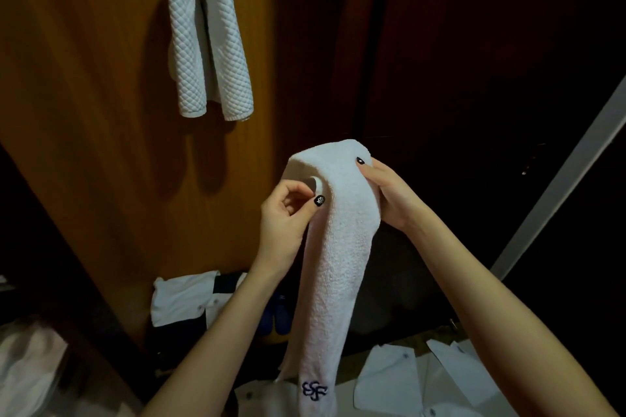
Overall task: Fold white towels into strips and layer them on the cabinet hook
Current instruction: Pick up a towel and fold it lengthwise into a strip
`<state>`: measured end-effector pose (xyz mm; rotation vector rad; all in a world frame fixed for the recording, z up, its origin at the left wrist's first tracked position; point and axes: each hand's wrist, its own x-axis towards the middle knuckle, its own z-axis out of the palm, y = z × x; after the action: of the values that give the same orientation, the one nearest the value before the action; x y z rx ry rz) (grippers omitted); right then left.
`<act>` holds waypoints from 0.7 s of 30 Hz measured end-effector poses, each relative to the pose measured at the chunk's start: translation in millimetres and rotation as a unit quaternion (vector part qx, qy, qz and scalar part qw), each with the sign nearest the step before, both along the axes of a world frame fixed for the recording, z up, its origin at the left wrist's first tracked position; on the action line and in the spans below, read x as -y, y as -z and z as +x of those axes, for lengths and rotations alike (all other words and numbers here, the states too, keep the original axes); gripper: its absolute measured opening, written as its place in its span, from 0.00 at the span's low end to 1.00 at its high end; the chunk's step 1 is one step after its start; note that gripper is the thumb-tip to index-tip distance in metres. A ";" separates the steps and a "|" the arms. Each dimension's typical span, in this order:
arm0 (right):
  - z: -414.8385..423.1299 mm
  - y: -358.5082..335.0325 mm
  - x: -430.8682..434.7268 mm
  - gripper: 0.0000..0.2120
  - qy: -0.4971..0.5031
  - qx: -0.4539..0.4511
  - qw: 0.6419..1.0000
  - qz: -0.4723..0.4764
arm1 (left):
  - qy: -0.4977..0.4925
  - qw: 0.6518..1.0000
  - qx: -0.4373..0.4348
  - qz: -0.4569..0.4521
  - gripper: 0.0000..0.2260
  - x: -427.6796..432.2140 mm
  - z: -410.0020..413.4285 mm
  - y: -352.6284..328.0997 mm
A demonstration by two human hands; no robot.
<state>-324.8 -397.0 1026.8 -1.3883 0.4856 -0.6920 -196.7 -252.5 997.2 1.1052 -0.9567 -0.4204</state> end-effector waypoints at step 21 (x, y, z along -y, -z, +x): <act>-2.6 14.0 -18.4 0.18 -0.042 0.065 0.985 0.157 | 0.136 0.985 -0.041 0.099 0.12 -11.1 -5.7 9.5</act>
<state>-327.4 -378.6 1012.8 -1.0540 0.4107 -0.6028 -202.3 -241.4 987.8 1.1299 -1.0124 -0.7929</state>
